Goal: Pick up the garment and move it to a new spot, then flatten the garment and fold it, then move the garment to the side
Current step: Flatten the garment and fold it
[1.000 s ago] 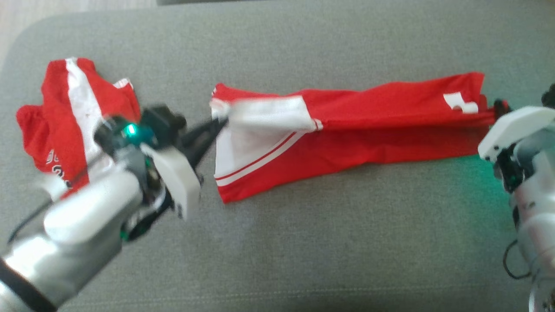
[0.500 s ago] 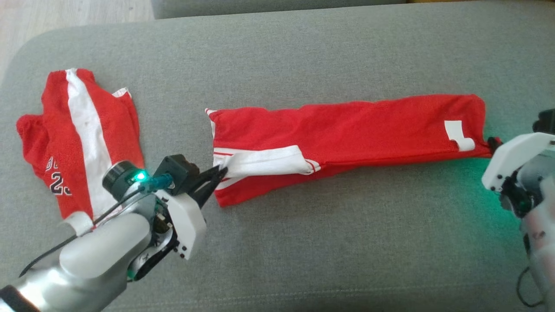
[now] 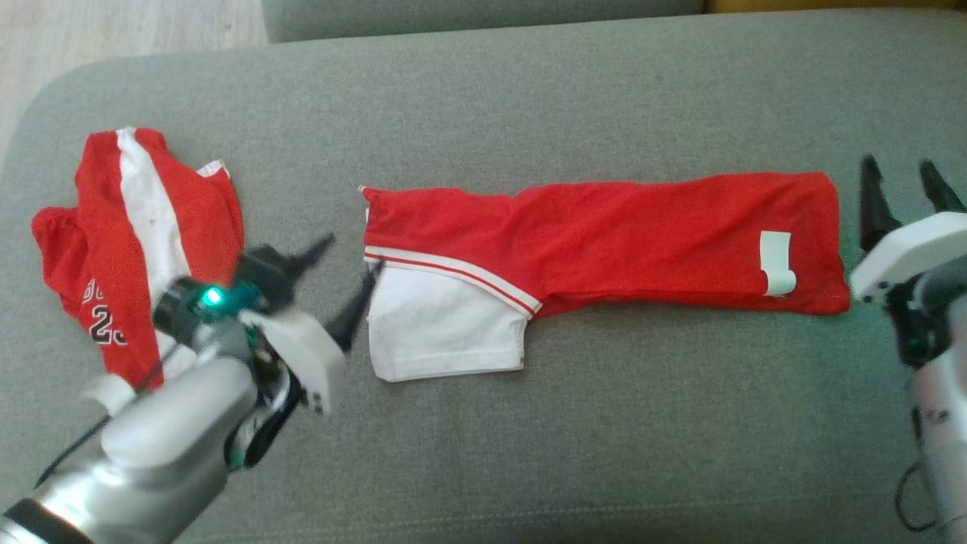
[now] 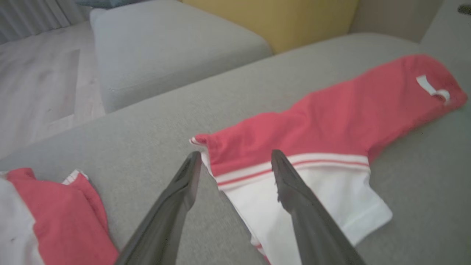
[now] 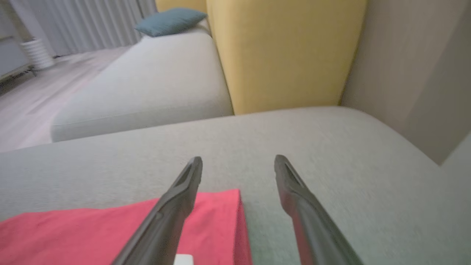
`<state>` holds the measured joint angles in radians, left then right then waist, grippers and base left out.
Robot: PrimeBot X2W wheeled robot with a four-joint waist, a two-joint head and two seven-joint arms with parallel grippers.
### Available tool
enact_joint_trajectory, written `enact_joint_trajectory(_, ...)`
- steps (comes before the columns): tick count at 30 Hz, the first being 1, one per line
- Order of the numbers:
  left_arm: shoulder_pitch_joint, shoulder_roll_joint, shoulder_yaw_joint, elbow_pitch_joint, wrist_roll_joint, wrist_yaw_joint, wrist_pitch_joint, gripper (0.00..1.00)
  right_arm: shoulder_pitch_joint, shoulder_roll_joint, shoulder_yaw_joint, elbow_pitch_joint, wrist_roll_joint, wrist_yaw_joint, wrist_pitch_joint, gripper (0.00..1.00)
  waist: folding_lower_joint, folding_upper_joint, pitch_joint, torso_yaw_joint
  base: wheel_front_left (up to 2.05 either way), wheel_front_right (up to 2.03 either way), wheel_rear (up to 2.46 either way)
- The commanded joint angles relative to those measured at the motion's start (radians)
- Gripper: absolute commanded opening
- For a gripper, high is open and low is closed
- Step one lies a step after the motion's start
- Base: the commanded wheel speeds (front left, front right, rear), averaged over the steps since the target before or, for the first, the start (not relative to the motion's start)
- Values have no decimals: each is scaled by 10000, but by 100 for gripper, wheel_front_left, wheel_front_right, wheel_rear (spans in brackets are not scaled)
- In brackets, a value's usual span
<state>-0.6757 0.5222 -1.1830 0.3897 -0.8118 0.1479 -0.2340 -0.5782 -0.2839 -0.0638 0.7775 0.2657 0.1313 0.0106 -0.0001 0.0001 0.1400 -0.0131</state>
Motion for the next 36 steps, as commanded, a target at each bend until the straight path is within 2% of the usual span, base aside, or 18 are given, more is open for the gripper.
enact_joint_trajectory(1,-197,163,1117,-351,-186,358,-223,100,237,121,523,-1031,-234,-6,-696,100,1,-1,-120,23,0,0,0)
enact_joint_trajectory(3,-21,24,1929,-699,-220,666,-264,100,529,246,761,-1625,-332,-6,-1169,100,1,-1,-192,50,0,0,0)
enact_joint_trajectory(5,359,-224,3169,-1301,5,1031,-270,100,859,345,935,-2158,-455,-6,-1603,100,1,-1,-276,93,0,0,0)
enact_joint_trajectory(6,359,-224,3169,-1301,5,1031,-270,100,859,345,935,-2158,-455,-6,-1603,100,1,-1,-276,93,0,0,0)
enact_joint_trajectory(11,2119,-1152,6269,-2561,1293,1611,-274,100,1754,642,1143,-3253,-1036,-6,-2329,100,1,-1,-469,153,0,0,0)
enact_joint_trajectory(12,2527,-1399,6793,-2723,1568,1596,-275,100,1939,722,1157,-3423,-1184,-6,-2404,100,1,-1,-502,158,0,0,0)
enact_joint_trajectory(15,3614,-2184,8084,-3135,2432,1314,-275,100,2475,986,1165,-3790,-1529,-6,-2549,100,1,-1,-590,177,0,0,0)
enact_joint_trajectory(19,4666,-3092,9285,-3228,3339,616,-276,100,2972,1245,1110,-3993,-1926,-6,-2622,100,1,-1,-646,205,0,0,0)
enact_joint_trajectory(22,5005,-3565,9859,-3131,3868,28,-276,100,3081,1350,880,-3972,-2074,-6,-2598,100,1,-1,-550,281,0,0,0)
enact_joint_trajectory(28,4962,-4098,10498,-2770,4636,-898,-276,100,2644,1552,-335,-3352,-2371,-6,-1834,100,1,-1,26,501,0,0,0)
enact_joint_trajectory(36,4434,-4481,10927,-2386,5143,-1693,-277,100,1207,1969,-3048,-1852,-2895,-6,-432,100,1,-1,1149,874,0,0,0)
